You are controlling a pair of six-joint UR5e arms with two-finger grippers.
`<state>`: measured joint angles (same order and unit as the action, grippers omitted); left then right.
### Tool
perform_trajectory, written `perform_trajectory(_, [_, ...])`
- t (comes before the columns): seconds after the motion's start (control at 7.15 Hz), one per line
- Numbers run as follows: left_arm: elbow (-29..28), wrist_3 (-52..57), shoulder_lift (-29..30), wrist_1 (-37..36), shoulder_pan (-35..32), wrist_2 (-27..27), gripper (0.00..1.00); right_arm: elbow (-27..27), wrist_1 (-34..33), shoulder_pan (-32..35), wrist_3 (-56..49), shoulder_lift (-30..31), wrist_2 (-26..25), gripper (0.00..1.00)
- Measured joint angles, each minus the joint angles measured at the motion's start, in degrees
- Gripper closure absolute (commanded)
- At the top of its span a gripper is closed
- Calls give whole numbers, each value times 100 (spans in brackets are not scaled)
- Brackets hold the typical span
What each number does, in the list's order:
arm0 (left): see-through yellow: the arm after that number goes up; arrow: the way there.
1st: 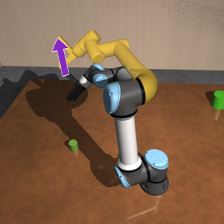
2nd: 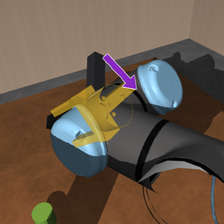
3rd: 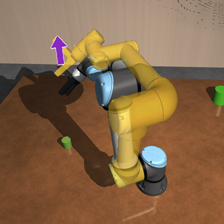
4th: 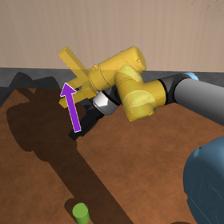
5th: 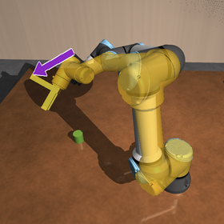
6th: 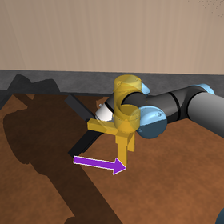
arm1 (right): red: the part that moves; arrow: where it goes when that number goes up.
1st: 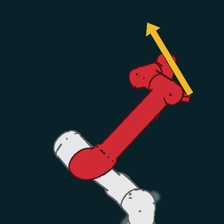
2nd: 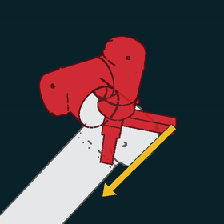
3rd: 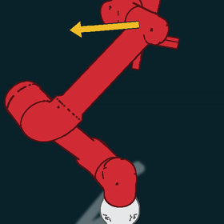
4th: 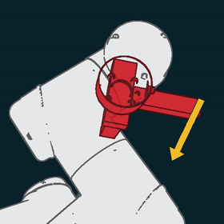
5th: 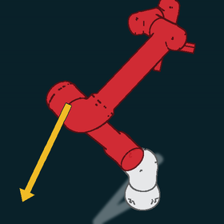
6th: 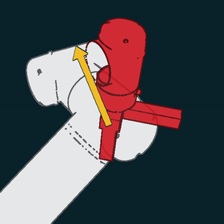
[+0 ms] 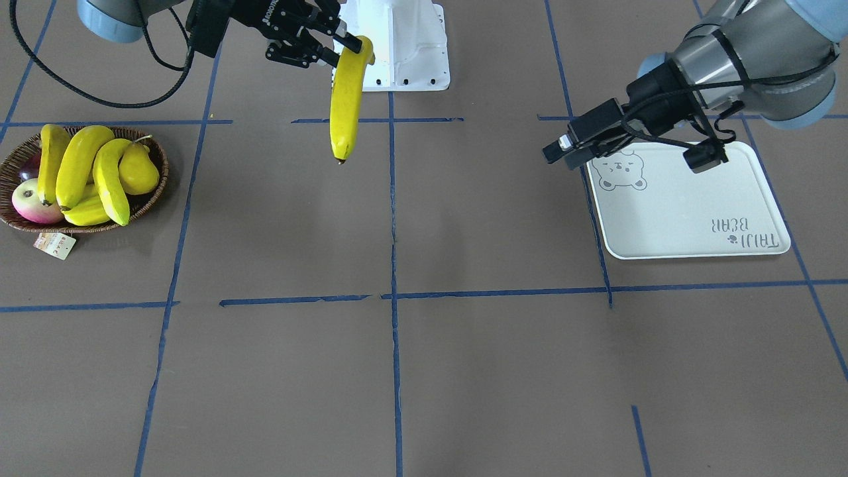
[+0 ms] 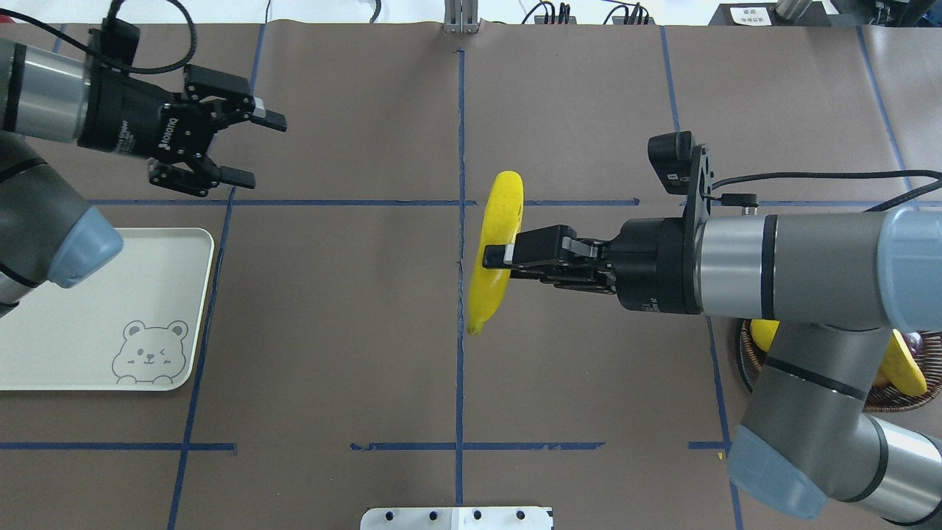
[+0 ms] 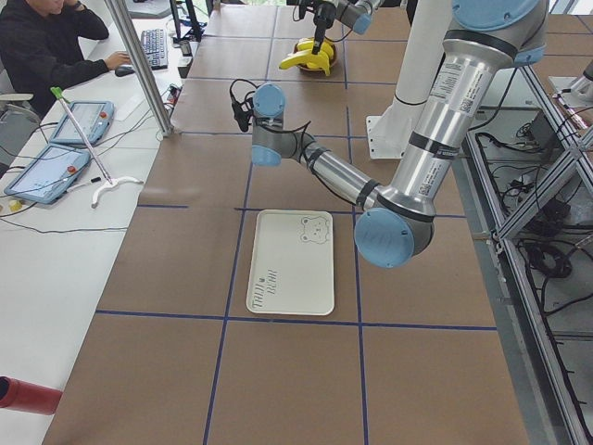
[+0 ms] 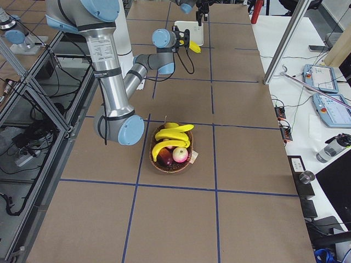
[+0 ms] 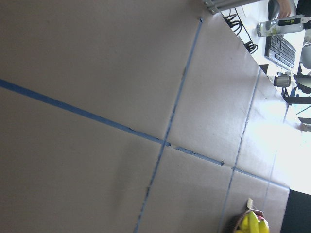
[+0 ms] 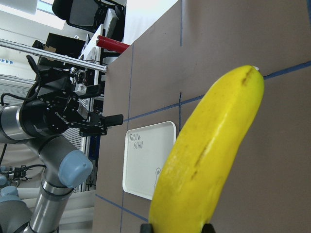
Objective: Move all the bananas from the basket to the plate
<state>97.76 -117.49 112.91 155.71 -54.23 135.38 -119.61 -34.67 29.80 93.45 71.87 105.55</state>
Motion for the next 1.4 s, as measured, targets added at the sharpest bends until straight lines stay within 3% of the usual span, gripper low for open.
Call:
perform_trajectory(0.42, [135,-1166,559,34,787,-930,1,-3,11,-309,40,-193,-277,100])
perform_trajectory(1.4, [464,-1575,873,5,1952,-1851,1,-9,205,-405,61,-215,-316,100])
